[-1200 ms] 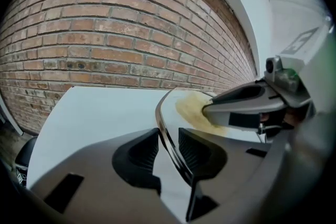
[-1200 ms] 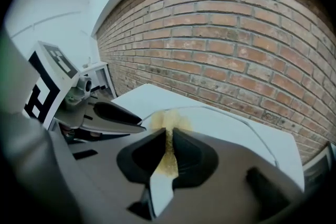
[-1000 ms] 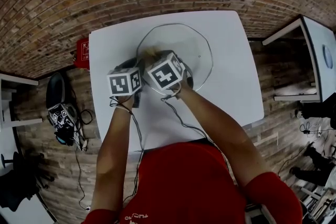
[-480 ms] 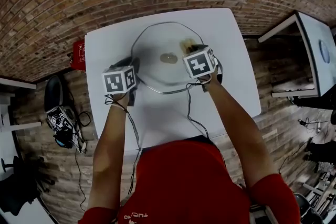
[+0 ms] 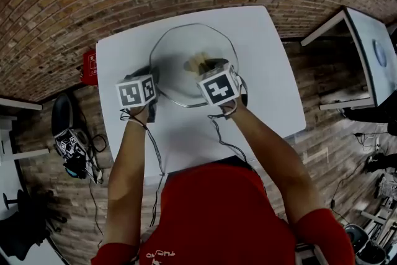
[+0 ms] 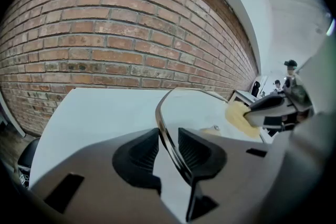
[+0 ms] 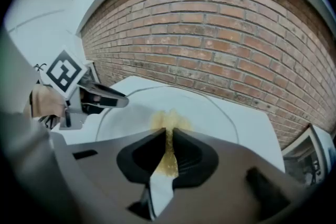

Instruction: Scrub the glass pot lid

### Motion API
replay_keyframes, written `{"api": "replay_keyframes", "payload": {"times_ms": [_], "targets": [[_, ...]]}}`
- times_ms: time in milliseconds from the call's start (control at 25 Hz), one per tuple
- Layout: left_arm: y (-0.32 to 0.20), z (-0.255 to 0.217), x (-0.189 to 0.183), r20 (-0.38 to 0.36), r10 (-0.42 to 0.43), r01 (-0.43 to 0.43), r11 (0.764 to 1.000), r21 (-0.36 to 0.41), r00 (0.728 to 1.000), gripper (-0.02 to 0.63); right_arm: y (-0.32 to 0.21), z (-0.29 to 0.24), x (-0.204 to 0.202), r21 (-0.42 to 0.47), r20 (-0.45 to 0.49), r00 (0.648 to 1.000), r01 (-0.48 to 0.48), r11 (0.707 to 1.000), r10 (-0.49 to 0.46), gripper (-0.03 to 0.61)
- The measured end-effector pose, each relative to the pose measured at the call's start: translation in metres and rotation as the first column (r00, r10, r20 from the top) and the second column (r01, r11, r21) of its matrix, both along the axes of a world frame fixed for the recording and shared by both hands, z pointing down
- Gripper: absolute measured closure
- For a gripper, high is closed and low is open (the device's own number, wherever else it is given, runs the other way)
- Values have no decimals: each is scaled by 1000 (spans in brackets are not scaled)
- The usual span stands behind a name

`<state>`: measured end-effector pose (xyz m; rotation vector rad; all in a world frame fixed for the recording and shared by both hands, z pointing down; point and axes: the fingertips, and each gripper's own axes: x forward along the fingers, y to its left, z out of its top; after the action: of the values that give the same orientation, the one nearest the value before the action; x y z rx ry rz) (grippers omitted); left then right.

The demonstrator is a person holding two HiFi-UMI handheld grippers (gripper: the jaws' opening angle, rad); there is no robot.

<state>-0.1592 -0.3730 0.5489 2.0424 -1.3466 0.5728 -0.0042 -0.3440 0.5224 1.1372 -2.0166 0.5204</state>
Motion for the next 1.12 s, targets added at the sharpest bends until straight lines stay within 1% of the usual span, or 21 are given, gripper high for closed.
{"api": "replay_keyframes", "payload": {"times_ms": [120,160,240,320,480,800,960,1120], "targets": [[0,0,0,0,-4,4,1000,1,1000,489,29,-2,-46,-40,67,994,90,995,-87,525],[0,0,0,0,-6,6,1000,1,1000,489,37,-1,-57,-51,75,991,117,992,-113,525],[0,-1,1,0,-9,9,1000,3,1000,489,48,5,-68,-66,59,987,153,986,-149,525],[0,0,1,2,-9,9,1000,4,1000,489,53,15,-68,-85,30,986,165,983,-163,525],[1,1,1,1,-5,5,1000,4,1000,489,54,28,-49,-119,0,991,136,984,-137,525],[2,0,0,-4,-8,8,1000,7,1000,491,41,29,20,-100,-81,996,30,995,-38,525],[3,0,1,-6,-9,9,1000,6,1000,491,34,23,44,-103,-71,997,-31,994,23,525],[1,-1,1,-3,-11,11,1000,8,1000,489,16,8,43,-73,-31,998,-50,996,48,525]]}}
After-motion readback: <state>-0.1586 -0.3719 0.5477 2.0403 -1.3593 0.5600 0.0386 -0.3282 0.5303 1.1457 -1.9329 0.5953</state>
